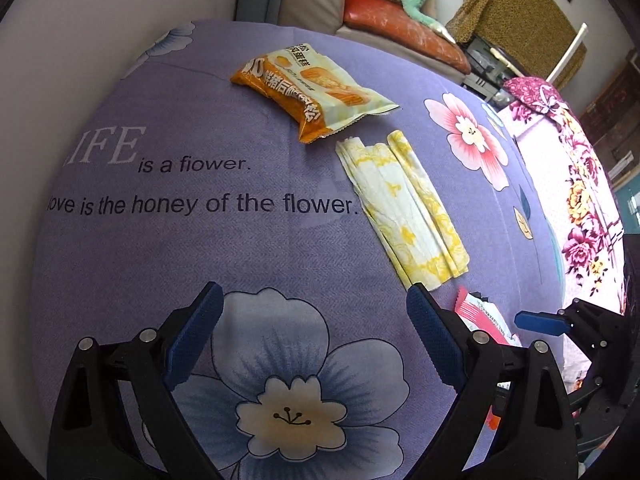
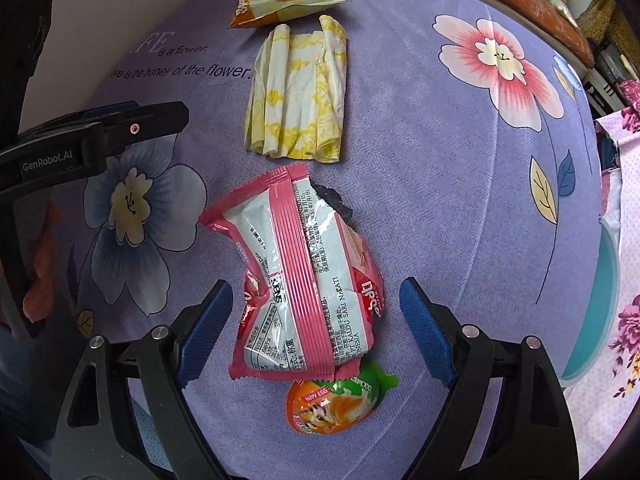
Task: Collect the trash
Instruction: 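Grasp the pink-white snack wrapper with the right gripper while the left gripper grasps the yellow pads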
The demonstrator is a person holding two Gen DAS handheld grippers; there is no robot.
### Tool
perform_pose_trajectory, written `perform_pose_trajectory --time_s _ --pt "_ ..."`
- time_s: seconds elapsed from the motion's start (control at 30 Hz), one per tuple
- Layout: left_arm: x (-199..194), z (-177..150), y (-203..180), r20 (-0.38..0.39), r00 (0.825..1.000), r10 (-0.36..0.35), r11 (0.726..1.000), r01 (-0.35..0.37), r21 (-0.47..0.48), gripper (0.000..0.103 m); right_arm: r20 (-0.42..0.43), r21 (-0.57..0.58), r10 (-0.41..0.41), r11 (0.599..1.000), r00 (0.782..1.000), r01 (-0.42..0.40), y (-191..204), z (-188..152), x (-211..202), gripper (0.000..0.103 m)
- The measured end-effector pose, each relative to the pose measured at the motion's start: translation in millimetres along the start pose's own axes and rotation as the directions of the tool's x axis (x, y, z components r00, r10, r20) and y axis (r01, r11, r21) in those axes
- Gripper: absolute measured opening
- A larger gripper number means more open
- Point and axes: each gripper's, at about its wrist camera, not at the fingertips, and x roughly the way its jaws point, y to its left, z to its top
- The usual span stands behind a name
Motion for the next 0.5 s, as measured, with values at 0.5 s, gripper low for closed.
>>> perform_pose_trajectory --time_s 0.5 --pt "19.0 20.4 -34.8 -0.022 0.999 -0.038 0.999 0.038 -0.024 0.093 0.094 0.083 0.040 0.995 0.995 -0.048 -42.7 -2.5 -19.1 0.041"
